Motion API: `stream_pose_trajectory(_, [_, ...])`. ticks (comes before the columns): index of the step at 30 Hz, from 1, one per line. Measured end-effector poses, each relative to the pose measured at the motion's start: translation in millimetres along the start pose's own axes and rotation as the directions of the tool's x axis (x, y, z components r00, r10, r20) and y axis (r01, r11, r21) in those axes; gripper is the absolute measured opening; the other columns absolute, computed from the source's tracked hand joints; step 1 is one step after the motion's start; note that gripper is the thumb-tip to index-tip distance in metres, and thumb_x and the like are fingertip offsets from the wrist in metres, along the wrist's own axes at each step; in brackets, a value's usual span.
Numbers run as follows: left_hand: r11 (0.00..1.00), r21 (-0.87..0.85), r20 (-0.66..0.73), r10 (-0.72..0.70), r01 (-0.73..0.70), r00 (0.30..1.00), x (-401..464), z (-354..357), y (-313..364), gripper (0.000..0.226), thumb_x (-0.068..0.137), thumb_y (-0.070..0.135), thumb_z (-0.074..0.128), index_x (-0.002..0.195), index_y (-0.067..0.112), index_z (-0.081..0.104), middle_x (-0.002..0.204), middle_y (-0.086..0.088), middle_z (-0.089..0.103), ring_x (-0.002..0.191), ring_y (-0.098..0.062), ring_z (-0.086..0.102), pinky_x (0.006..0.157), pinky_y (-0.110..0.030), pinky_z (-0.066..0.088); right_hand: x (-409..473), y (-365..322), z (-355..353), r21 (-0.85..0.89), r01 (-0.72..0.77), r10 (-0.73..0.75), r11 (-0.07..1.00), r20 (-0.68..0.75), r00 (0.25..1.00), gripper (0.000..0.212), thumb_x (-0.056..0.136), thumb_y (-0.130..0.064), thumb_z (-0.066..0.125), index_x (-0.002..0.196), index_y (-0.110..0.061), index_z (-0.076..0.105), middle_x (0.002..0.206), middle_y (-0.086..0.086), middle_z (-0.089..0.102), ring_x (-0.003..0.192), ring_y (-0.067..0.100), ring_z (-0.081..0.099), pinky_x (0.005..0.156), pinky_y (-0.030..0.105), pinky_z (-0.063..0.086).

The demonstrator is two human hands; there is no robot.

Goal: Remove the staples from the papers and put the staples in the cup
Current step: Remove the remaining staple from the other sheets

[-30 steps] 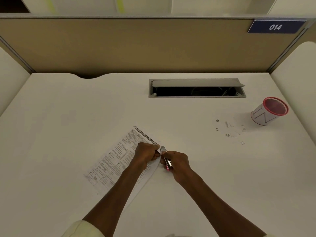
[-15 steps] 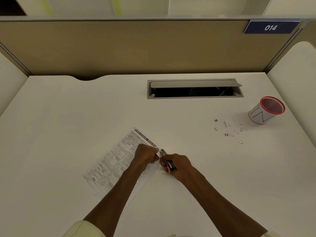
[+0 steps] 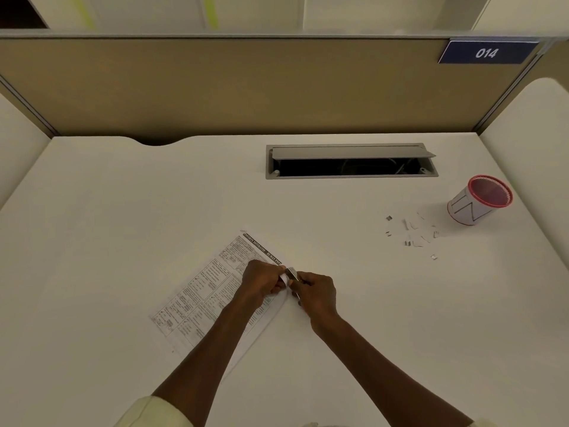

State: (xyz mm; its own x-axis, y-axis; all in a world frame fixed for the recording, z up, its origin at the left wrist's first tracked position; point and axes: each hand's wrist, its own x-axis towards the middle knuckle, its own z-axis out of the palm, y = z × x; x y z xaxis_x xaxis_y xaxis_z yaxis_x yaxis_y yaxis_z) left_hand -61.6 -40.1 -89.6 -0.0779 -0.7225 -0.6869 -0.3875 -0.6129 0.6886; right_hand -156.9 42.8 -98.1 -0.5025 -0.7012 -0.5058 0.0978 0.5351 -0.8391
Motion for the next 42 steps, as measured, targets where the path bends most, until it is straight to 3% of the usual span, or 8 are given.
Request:
stream_pose_trajectory(8, [1.000,-0.031,0.027,-0.003,0.003,1.000,4,-1,-2,0.018,0.085,0.015,0.070,0.086,-0.003,0.071,0.087,-0.025,0.072,0.071,-0.028,0.068,0.071,-0.039,0.060,-1,-10,2,0.202,-0.170,0.172,0.965,0.008,0.985,0.022,0.085,-0.012,0.067,0.064,-0.004,0.067,0.056,0.011,0.056,0.045,0.018,0.048,0.040,0.019,0.037])
stream_pose_trajectory(14, [1.000,-0.028,0.016,0.009,-0.008,1.000,5,0,-4,0.016,0.086,0.015,0.069,0.080,0.000,0.070,0.087,-0.026,0.072,0.071,-0.028,0.068,0.072,-0.039,0.060,1,-16,2,0.207,-0.249,0.254,0.946,0.003,0.967,0.021,0.083,-0.012,0.068,0.064,-0.002,0.067,0.057,0.015,0.060,0.053,0.025,0.054,0.059,0.033,0.045])
stream_pose_trajectory(20, [0.999,-0.011,0.007,0.033,-0.033,0.999,1,4,-4,0.020,0.084,0.016,0.070,0.088,-0.004,0.072,0.081,-0.023,0.073,0.073,-0.030,0.073,0.066,-0.036,0.060,-1,-1,10,-0.100,0.052,-0.065,0.994,-0.134,0.989,0.051,0.086,-0.044,0.064,0.060,0.000,0.059,0.050,0.006,0.050,0.049,0.014,0.041,0.049,0.027,0.036])
stream_pose_trajectory(26, [0.999,0.021,-0.013,0.035,-0.035,0.999,-2,8,-2,0.020,0.081,0.015,0.072,0.081,-0.005,0.072,0.073,-0.021,0.071,0.062,-0.024,0.068,0.056,-0.028,0.055,1,-3,8,-0.292,0.110,-0.151,0.950,-0.122,0.981,0.034,0.086,-0.018,0.059,0.058,-0.001,0.054,0.048,0.006,0.046,0.049,0.018,0.039,0.050,0.029,0.034])
stream_pose_trajectory(29, [1.000,0.014,-0.018,0.017,-0.016,1.000,-1,8,-1,0.019,0.082,0.017,0.072,0.082,-0.002,0.071,0.073,-0.018,0.072,0.061,-0.022,0.069,0.057,-0.028,0.057,4,-5,8,-0.203,-0.012,-0.019,0.979,-0.151,0.988,0.038,0.083,-0.023,0.062,0.058,0.004,0.052,0.051,0.013,0.052,0.045,0.021,0.052,0.046,0.029,0.042])
stream_pose_trajectory(34, [1.000,-0.006,-0.024,0.003,-0.004,1.000,-1,5,-2,0.020,0.083,0.017,0.072,0.086,-0.003,0.070,0.079,-0.020,0.072,0.059,-0.021,0.068,0.057,-0.029,0.058,6,-24,-10,0.188,-0.269,0.289,0.945,-0.089,0.953,0.021,0.082,-0.003,0.065,0.061,-0.002,0.062,0.058,0.012,0.060,0.048,0.023,0.060,0.049,0.028,0.047])
stream_pose_trajectory(37, [1.000,-0.014,-0.031,0.006,-0.006,1.000,0,4,-3,0.019,0.084,0.017,0.071,0.083,-0.002,0.069,0.079,-0.020,0.071,0.061,-0.022,0.067,0.063,-0.033,0.060,5,-30,-18,0.283,-0.316,0.340,0.906,-0.039,0.940,0.010,0.086,0.000,0.062,0.076,0.002,0.064,0.071,0.018,0.063,0.054,0.025,0.059,0.046,0.027,0.052])
stream_pose_trajectory(42, [0.999,-0.032,-0.028,-0.004,0.003,1.000,0,3,-3,0.018,0.085,0.017,0.071,0.076,0.002,0.064,0.075,-0.016,0.067,0.065,-0.025,0.066,0.072,-0.042,0.061,8,-31,-27,0.247,-0.318,0.334,0.915,-0.025,0.942,0.015,0.087,-0.007,0.063,0.072,-0.005,0.061,0.075,0.016,0.067,0.054,0.022,0.060,0.050,0.027,0.052])
